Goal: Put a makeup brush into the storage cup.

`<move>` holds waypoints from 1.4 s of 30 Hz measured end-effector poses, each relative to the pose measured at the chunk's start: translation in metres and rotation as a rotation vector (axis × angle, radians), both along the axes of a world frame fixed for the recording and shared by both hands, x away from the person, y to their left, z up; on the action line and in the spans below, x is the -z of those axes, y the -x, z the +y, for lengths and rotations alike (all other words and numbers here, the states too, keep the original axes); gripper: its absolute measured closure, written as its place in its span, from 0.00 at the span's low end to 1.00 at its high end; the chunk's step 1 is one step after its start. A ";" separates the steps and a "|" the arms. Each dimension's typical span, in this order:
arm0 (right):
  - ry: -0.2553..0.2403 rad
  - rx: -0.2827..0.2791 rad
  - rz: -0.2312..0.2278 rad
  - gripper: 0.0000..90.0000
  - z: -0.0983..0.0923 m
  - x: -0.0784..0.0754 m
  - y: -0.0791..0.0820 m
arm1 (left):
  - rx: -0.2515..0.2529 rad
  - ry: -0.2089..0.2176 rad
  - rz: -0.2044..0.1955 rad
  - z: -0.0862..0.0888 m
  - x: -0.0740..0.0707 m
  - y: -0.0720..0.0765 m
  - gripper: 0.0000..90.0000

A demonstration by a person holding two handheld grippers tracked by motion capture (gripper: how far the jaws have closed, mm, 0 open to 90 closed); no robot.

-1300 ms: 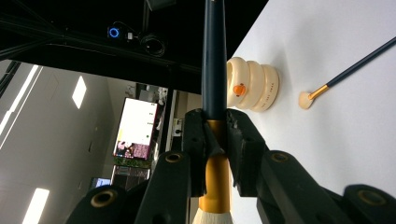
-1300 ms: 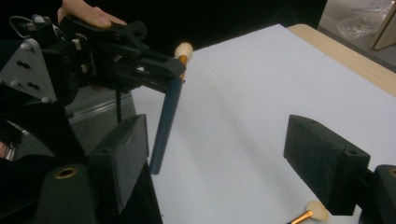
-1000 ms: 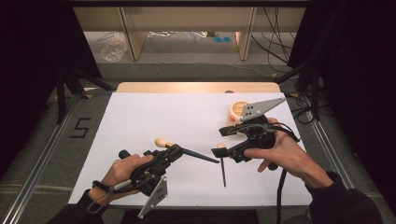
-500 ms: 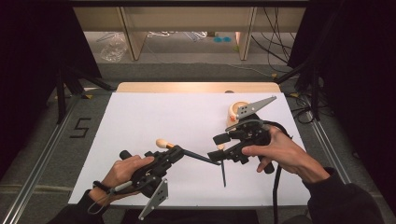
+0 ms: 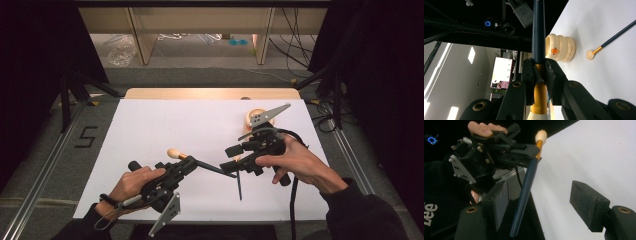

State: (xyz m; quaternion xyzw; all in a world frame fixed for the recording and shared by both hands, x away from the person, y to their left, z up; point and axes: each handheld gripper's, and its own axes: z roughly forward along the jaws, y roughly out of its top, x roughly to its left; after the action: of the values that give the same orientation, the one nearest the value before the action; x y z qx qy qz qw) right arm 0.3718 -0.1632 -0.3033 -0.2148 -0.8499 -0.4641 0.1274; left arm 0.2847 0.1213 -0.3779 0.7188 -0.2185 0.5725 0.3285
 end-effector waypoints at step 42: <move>-0.012 -0.089 0.121 0.63 0.018 0.018 0.002 | 0.004 -0.038 -0.071 -0.004 0.001 0.004 0.87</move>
State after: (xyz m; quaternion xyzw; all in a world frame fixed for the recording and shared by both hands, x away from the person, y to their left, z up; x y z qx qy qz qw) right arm 0.3699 -0.1448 -0.3216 -0.2037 -0.8464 -0.4494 0.2003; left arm 0.2806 0.1170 -0.3790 0.7037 -0.2424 0.5927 0.3078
